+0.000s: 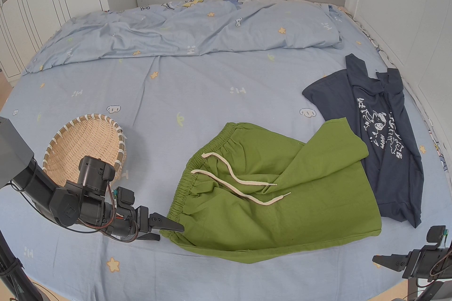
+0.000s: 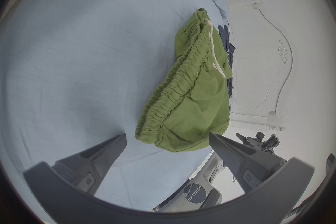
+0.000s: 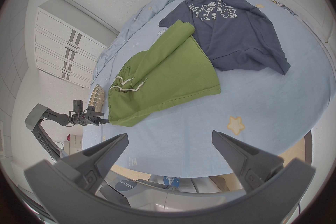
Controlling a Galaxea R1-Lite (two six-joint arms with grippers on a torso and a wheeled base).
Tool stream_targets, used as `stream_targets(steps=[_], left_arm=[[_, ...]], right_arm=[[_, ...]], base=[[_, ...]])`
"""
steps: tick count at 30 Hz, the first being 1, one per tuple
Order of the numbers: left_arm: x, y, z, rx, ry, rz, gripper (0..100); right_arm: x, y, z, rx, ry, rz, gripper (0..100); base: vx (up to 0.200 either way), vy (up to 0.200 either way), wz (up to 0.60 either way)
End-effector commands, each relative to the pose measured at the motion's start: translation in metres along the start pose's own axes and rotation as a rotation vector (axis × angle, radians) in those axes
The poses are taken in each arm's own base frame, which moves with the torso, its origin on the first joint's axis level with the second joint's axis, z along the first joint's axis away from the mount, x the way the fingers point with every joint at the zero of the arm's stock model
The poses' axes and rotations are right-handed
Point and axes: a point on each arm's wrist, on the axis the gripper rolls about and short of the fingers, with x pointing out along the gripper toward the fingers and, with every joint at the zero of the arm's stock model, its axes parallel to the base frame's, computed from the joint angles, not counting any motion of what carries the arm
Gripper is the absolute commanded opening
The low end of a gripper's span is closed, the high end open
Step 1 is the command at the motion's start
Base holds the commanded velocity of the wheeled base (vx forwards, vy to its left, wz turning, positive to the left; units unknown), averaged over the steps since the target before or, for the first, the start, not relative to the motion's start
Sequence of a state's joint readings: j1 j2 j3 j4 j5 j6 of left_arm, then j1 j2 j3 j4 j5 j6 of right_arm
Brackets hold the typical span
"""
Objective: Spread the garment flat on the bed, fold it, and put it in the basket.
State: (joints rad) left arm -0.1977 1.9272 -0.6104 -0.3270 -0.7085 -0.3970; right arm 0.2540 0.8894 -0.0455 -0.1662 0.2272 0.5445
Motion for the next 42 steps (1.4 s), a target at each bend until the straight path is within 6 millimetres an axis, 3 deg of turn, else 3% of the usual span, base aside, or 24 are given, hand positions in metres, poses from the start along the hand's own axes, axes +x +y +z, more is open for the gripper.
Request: stream_targets(steps=[1,10,11,22,27,29,32,35,42], left_arm=[[0.004,0.001,0.003,0.0,0.006,0.0,100],[0.018,0.004,0.007,0.012,-0.001,-0.015,100],[0.018,0.003,0.008,0.012,-0.003,-0.016,0],[0.015,0.004,0.006,-0.008,-0.017,-0.015,0],[-0.002,0.004,-0.004,-0.019,-0.042,-0.009,0],[-0.023,0.007,-0.01,-0.038,-0.095,0.0,0],[-0.038,0.007,-0.019,-0.049,-0.127,0.003,0],[-0.043,0.008,-0.025,-0.055,-0.13,0.004,0],[-0.046,0.007,-0.03,-0.053,-0.135,0.011,0]], right_arm=[[0.001,0.0,-0.001,0.001,0.003,-0.002,100],[0.0,-0.001,-0.001,-0.001,-0.003,0.002,100],[0.0,-0.001,-0.001,-0.001,-0.003,0.002,100],[0.002,-0.001,-0.001,0.002,0.009,-0.005,100],[0.006,-0.002,-0.001,0.014,0.06,-0.007,100],[0.011,-0.001,0.002,0.035,0.113,0.016,100],[0.017,0.0,0.005,0.049,0.167,0.025,100],[0.023,0.0,0.007,0.062,0.201,0.012,100],[0.058,-0.008,0.024,0.138,0.283,-0.009,100]], base=[[0.0,0.0,0.0],[0.0,0.0,0.0],[0.0,0.0,0.0],[0.0,0.0,0.0],[0.0,0.0,0.0],[0.0,0.0,0.0],[0.0,0.0,0.0],[0.0,0.0,0.0],[0.0,0.0,0.0]])
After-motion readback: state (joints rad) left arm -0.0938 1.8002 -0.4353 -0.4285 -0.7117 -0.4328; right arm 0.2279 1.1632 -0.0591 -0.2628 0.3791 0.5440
